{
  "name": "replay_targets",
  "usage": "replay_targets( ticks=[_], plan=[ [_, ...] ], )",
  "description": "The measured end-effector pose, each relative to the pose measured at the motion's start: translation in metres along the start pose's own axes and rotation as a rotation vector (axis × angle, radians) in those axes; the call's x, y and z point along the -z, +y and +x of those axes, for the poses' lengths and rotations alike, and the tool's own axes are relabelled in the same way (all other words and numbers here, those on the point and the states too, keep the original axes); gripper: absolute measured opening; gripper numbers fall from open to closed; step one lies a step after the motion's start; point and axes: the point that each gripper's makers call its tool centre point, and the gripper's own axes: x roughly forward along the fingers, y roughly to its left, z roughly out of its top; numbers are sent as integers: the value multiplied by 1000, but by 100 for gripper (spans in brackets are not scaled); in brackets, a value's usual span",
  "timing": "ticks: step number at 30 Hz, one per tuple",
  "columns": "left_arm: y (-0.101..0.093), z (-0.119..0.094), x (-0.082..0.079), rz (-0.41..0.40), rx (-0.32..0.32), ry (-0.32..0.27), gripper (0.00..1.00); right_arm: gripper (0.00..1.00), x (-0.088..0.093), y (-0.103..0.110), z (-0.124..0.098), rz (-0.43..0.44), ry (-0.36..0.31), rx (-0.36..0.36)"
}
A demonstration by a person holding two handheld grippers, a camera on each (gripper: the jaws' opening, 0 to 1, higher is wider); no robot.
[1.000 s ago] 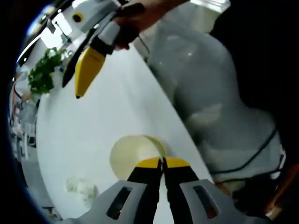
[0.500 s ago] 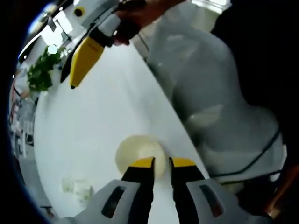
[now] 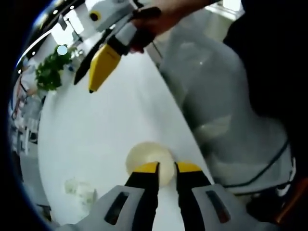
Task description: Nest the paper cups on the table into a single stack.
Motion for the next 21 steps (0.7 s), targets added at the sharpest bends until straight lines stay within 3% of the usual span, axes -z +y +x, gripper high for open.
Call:
replay_targets(
  ticks=[11, 21],
  plan=[
    [12, -22, -12, -138, -80, -130, 14, 100, -2, 5, 7, -9, 9, -22],
    [27, -40, -8, -289, -184, -258, 21, 100, -3, 12, 14, -14, 17, -37]
  ],
)
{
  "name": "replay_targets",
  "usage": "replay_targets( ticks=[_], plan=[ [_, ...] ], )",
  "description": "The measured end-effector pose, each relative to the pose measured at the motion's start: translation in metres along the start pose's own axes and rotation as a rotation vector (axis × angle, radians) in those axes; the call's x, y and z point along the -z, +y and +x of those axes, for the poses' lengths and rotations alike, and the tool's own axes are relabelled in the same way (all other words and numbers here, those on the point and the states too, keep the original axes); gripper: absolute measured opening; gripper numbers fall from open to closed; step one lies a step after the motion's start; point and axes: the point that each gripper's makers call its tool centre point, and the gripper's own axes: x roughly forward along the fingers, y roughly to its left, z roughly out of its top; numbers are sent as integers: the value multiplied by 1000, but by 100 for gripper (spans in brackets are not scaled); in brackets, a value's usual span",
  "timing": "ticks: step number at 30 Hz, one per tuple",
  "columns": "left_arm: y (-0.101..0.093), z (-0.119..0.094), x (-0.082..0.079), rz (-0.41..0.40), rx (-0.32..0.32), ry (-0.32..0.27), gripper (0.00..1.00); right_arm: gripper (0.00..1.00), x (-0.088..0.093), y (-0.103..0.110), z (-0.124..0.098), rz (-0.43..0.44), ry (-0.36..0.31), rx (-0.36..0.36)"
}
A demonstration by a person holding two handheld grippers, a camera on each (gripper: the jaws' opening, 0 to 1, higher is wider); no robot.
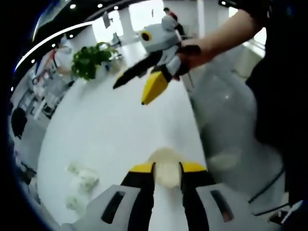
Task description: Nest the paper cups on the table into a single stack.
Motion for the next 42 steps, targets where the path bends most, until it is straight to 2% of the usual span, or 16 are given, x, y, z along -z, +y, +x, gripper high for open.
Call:
replay_targets(
  ticks=[8, 11, 16, 23, 28, 31, 33, 34, 38, 42],
  plan=[
    [13, -14, -7, -77, -69, -111, 30, 100, -2, 3, -1, -7, 6, 9],
    [17, -18, -6, -105, -106, -133, 35, 100, -3, 3, -3, -11, 8, 11],
    [28, -29, -7, -184, -182, -227, 44, 100, -5, 0, -5, -18, 11, 19],
    [43, -42, 12, -272, -266, -260, 55, 100, -8, 1, -3, -25, 13, 20],
    [56, -52, 24, -341, -322, -277, 69, 100, -9, 5, -1, -33, 20, 12],
    [61, -58, 25, -360, -352, -312, 76, 100, -10, 5, -1, -35, 21, 11],
    [61, -62, 26, -352, -363, -331, 74, 100, -11, 4, -1, -39, 21, 13],
    [62, -64, 27, -376, -375, -339, 74, 100, -12, 4, -2, -41, 19, 14],
    [64, -69, 31, -423, -402, -370, 85, 100, -12, 2, -2, -39, 19, 19],
    [63, -69, 35, -428, -406, -359, 90, 99, -13, 2, -3, -37, 17, 23]
  ],
)
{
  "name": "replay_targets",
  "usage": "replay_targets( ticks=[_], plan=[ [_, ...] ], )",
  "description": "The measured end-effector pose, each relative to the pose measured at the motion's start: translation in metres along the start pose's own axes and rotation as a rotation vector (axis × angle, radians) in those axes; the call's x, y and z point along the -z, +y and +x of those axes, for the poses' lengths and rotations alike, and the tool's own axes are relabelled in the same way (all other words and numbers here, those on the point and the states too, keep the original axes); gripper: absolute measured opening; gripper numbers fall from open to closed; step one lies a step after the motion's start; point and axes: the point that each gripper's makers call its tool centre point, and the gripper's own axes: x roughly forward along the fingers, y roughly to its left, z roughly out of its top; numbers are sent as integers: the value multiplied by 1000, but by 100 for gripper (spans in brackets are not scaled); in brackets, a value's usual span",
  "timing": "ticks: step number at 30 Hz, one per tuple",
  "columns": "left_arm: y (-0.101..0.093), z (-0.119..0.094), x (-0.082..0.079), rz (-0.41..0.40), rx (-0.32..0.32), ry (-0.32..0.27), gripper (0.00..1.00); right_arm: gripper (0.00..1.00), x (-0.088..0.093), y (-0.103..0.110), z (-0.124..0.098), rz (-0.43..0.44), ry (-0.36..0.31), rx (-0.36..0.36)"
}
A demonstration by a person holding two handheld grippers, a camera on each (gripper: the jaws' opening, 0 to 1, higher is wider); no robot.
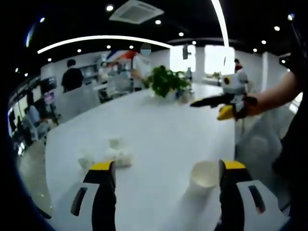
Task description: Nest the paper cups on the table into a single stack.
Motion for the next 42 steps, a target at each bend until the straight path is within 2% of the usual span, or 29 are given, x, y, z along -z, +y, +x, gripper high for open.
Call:
replay_targets(
  ticks=[4, 12, 16, 20, 21, 22, 25, 33, 39, 42],
  plan=[
    [7, -1, 1, -8, -26, -10, 100, 99, 2, 0, 1, 5, 6, 1],
    [10, -2, 2, -12, -37, -7, 100, 99, 3, 3, 6, 4, 14, -12],
    [12, -2, 2, -14, -40, -7, 100, 99, -2, 3, 16, -11, 16, -14],
    [16, -4, 5, -23, -54, -6, 100, 99, -5, 3, 40, -53, 45, -36],
    [18, -4, 6, -30, -59, -6, 100, 98, -3, 0, 51, -99, 79, -32],
    [20, -4, 7, -35, -65, -3, 100, 98, -3, -1, 62, -103, 85, -39],
    [23, -5, 9, -41, -83, 1, 100, 90, -4, -5, 85, -118, 108, -61],
    [47, -8, 19, -86, -178, -3, 99, 87, 2, -16, 159, -236, 184, -102],
    [55, -8, 31, -122, -208, 1, 99, 82, 12, -12, 205, -218, 207, -148],
    [59, -10, 36, -137, -226, 2, 99, 77, 21, -6, 222, -159, 226, -178]
  ],
)
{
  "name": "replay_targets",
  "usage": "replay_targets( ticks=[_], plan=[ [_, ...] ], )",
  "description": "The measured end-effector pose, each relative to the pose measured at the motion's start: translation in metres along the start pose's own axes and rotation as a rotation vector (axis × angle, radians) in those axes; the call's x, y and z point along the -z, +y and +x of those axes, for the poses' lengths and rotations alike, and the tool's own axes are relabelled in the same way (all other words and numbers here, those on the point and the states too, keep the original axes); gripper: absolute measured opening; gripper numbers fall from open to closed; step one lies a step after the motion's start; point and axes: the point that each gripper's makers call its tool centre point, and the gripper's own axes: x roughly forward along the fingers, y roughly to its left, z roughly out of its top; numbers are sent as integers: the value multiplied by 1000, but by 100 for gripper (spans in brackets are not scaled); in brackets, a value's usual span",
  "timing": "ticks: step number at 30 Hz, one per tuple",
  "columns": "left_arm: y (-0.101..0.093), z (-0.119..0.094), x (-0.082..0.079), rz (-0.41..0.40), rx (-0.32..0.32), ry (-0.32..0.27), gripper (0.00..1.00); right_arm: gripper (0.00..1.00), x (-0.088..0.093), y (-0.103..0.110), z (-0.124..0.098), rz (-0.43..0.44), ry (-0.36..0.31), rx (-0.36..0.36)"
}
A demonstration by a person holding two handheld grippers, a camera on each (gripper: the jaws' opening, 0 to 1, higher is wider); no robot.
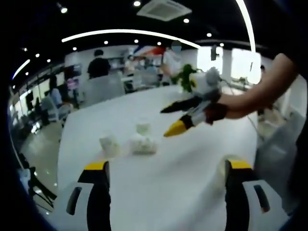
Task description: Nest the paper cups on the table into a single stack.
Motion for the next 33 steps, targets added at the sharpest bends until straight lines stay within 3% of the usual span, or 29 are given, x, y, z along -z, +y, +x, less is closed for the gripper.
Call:
replay_targets(
  ticks=[5, 10, 16, 19, 24, 29, 33],
  plan=[
    [6, -5, 12, 9, -15, 25, 100, 75, 13, -8, 26, 5, 45, 11],
    [15, -13, 20, -22, -40, 28, 99, 74, 29, -13, 46, 72, 96, 13],
    [16, -19, 28, -35, -48, 34, 99, 72, 42, -21, 60, 79, 131, 26],
    [16, -22, 26, -73, -57, 7, 98, 71, 49, -22, 64, 66, 152, 34],
    [12, -26, 33, -75, -66, 17, 98, 62, 51, -29, 69, 68, 154, 41],
    [10, -28, 40, -94, -68, 21, 98, 60, 47, -31, 77, 53, 148, 42],
    [12, -32, 40, -117, -85, 3, 97, 56, 43, -22, 76, 49, 148, 33]
  ],
)
